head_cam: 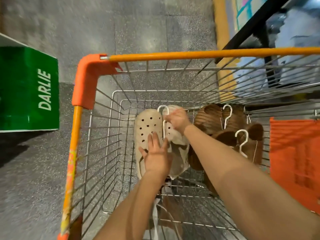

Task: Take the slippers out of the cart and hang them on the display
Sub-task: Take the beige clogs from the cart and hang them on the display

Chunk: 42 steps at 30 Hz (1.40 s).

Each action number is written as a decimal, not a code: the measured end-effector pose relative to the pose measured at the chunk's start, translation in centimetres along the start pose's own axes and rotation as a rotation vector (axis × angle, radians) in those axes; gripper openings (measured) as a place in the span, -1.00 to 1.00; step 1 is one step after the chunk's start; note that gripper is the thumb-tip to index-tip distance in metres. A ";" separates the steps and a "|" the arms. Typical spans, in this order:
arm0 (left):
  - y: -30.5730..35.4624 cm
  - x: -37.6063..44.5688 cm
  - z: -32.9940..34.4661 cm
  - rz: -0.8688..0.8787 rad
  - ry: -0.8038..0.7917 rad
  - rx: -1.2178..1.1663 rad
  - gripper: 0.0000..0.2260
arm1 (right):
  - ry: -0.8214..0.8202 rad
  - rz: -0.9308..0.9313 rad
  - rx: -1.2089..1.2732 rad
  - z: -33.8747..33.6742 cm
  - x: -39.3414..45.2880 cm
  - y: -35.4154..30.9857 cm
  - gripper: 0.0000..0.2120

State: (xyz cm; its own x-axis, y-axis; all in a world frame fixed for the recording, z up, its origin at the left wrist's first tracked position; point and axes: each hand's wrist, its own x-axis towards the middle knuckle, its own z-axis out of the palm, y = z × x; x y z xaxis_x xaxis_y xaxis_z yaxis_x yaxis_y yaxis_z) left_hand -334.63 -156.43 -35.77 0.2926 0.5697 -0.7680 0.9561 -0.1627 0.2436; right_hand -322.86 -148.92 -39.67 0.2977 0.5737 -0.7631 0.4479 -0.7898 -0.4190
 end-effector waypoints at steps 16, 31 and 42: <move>-0.2 -1.9 0.3 0.040 0.004 0.036 -0.46 | -0.119 -0.030 0.345 -1.2 -0.8 -1.8 -0.66; 2.3 -9.4 -2.6 0.213 0.052 0.049 -0.66 | 0.033 -0.600 -0.764 -7.5 -13.6 2.3 -0.76; 3.6 -18.8 -11.6 0.234 0.106 0.222 -0.64 | 0.104 -0.809 -1.168 -11.6 -25.7 -1.6 -0.47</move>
State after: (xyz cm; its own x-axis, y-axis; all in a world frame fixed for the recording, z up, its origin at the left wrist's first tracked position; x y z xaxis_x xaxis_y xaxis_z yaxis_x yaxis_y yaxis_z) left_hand -336.90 -158.39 -13.62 0.5129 0.5746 -0.6378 0.8462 -0.4637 0.2627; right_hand -321.41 -159.88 -13.67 -0.3350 0.8263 -0.4527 0.9329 0.3581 -0.0367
